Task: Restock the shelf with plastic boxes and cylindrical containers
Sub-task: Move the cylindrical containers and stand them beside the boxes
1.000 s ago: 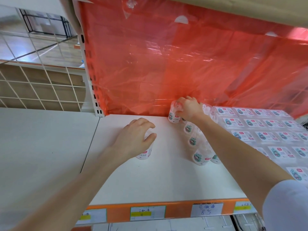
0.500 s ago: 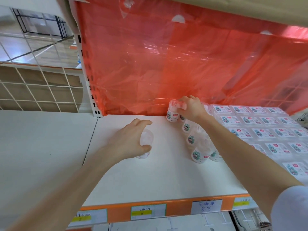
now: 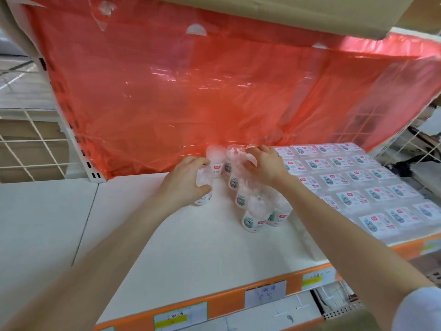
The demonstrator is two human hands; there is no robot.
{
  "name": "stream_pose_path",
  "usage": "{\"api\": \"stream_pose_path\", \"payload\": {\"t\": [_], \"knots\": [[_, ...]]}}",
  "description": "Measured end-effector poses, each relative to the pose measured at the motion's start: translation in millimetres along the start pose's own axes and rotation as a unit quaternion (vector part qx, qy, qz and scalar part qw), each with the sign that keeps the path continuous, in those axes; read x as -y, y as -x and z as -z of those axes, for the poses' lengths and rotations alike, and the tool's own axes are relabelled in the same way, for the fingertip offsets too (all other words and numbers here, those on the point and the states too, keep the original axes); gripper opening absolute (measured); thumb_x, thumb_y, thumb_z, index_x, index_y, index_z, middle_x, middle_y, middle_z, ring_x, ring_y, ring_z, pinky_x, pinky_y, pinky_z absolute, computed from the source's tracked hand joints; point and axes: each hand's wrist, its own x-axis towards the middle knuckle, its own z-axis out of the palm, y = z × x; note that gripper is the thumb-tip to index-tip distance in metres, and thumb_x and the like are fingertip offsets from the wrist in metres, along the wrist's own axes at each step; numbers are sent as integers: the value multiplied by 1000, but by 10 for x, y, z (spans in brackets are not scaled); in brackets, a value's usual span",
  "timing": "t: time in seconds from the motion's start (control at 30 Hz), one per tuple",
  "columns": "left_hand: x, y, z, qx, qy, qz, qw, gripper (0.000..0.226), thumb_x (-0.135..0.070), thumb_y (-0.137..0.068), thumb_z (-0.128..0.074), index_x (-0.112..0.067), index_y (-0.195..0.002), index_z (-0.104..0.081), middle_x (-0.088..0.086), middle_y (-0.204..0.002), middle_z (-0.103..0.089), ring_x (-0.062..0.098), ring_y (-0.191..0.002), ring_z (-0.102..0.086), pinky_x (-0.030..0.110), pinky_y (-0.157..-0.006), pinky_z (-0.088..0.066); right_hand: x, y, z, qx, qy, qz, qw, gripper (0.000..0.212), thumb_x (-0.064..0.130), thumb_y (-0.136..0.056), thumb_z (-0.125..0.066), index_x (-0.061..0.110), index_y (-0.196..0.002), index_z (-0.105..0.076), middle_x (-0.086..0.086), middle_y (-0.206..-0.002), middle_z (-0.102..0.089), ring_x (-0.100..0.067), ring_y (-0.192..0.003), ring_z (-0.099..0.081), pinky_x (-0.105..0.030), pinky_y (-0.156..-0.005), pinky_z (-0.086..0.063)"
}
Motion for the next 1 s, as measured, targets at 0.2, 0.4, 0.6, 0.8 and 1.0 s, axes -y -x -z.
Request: {"api": "stream_pose_path", "payload": {"t": [0.2,0.4,0.6,0.8,1.0], "knots": [[-96,-179,-175,-24,2,18,1000,60,-14,-76,-70,-17,-131,-47,5,-131,-43,23,-120,-43,25,-91,-31,-41,-43,-64,38,0,49,998,43,34,-96,-39,22,-138,-41,-6,-145,-35,-30,-131,-29,-48,-107,-26],[-115,-271,-380,-42,12,43,998,56,-12,-79,-67,-14,-132,-46,7,-135,-42,24,-121,-43,28,-94,-31,-52,-41,-191,45,23,71,996,42,37,-97,-33,21,-135,-43,-6,-146,-34,-30,-133,-26,-53,-108,-16],[-34,-121,-547,-85,78,63,991,73,-6,-76,-70,-14,-138,-35,7,-142,-33,19,-129,-33,16,-95,-24,-79,-52,-242,41,16,79,996,45,38,-96,-31,21,-137,-40,-6,-147,-32,-29,-133,-25,-54,-108,-14],[-5,-76,-552,-133,87,77,984,68,-7,-78,-68,-11,-138,-36,11,-138,-41,23,-127,-38,23,-97,-28,-84,-56,-247,43,13,78,996,46,38,-96,-30,20,-138,-39,-6,-150,-29,-29,-135,-23,-54,-108,-14],[-32,-193,-521,-119,63,77,988,61,-7,-81,-64,-10,-136,-40,9,-137,-44,23,-125,-41,22,-96,-28,-81,-48,-239,36,11,82,996,46,38,-97,-30,21,-138,-38,-5,-150,-29,-29,-135,-23,-54,-108,-14]]}}
